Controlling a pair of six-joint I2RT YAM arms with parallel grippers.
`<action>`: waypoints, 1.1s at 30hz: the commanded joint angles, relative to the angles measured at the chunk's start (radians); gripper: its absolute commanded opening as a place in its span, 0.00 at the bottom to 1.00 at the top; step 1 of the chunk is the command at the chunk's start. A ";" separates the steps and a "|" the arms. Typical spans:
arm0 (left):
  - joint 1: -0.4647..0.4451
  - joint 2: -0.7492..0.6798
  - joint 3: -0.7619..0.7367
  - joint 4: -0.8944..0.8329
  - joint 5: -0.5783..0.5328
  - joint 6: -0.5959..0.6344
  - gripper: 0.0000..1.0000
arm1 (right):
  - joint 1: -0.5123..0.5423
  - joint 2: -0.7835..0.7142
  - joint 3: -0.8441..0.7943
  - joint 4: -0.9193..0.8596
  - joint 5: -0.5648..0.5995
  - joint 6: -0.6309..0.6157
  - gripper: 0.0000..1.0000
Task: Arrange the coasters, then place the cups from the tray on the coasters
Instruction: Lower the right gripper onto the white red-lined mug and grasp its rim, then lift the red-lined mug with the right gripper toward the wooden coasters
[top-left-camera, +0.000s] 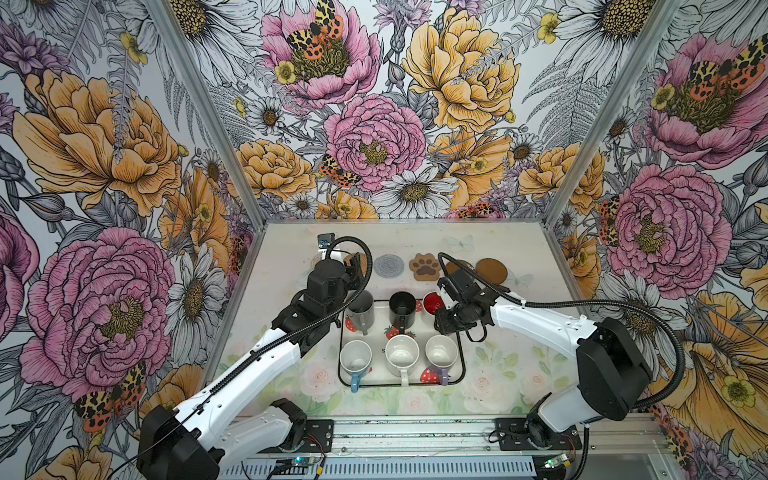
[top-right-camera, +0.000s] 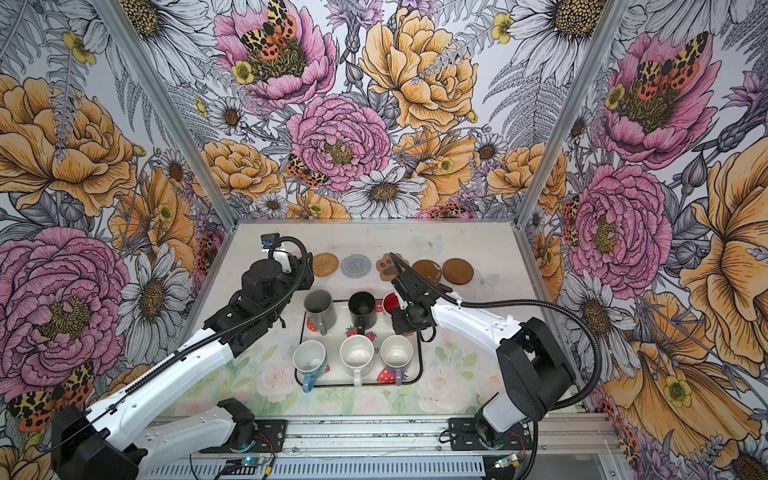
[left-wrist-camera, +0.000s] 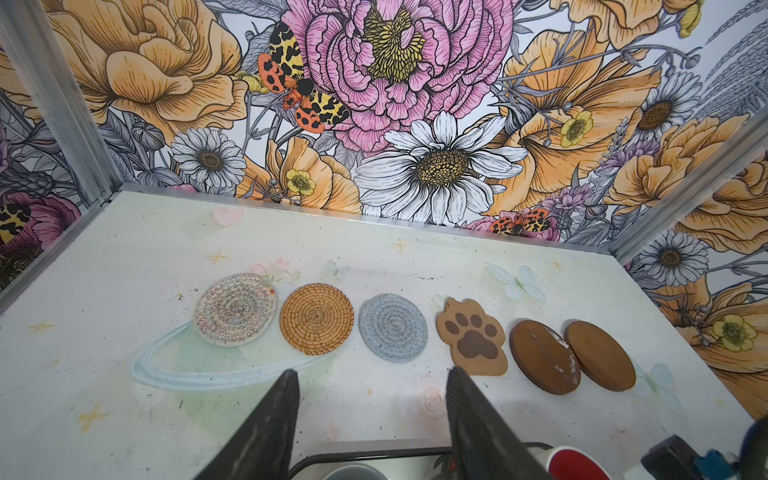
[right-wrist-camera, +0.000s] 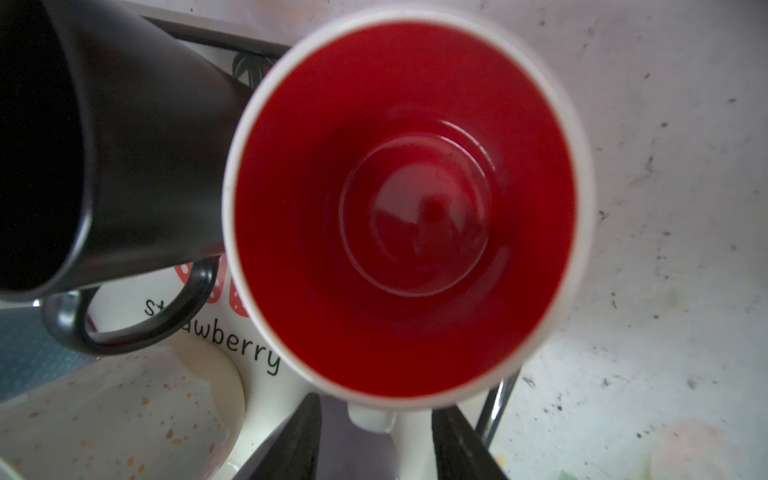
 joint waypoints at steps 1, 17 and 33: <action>0.009 0.009 -0.015 0.012 -0.019 0.018 0.58 | 0.008 0.028 0.037 0.039 0.017 0.022 0.46; 0.017 0.008 -0.017 0.009 -0.013 0.016 0.59 | 0.008 0.073 0.048 0.054 0.094 0.028 0.35; 0.020 0.010 -0.019 0.017 -0.014 0.017 0.59 | 0.008 0.087 0.073 0.056 0.120 0.013 0.08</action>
